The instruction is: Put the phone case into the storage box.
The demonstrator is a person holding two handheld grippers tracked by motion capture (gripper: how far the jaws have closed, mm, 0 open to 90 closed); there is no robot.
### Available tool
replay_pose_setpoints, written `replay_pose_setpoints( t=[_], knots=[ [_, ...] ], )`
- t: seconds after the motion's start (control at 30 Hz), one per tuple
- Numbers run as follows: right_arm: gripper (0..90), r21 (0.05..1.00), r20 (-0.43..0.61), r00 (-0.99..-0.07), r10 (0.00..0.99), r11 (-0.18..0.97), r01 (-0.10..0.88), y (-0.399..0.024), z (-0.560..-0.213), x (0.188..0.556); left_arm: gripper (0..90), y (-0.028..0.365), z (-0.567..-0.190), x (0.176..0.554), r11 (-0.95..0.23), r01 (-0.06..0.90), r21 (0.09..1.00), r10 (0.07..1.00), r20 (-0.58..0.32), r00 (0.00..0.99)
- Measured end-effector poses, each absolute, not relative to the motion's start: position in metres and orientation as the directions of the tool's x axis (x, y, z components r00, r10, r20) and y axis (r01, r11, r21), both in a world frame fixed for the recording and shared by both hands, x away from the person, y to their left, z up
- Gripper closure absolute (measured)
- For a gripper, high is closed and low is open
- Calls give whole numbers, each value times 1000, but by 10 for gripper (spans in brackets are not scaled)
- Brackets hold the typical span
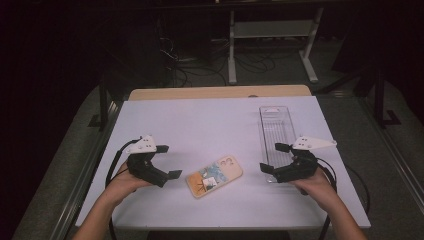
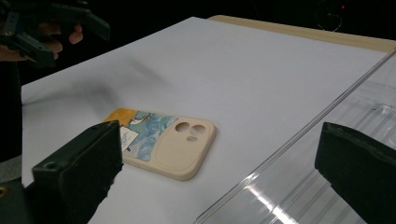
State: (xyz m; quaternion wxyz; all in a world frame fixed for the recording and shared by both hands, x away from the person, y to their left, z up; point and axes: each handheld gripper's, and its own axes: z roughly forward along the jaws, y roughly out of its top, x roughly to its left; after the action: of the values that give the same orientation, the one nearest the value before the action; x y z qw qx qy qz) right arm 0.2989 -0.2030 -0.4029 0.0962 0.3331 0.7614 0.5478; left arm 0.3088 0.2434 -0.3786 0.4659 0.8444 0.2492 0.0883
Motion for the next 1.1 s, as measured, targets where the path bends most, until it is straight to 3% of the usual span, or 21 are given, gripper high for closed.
replay_pose_setpoints(
  t=[1.1],
  knots=[
    [5,896,202,-755,624,194,400,-200,-405,298,0,207,-360,326,-449,304,840,469,-68,881]
  ],
)
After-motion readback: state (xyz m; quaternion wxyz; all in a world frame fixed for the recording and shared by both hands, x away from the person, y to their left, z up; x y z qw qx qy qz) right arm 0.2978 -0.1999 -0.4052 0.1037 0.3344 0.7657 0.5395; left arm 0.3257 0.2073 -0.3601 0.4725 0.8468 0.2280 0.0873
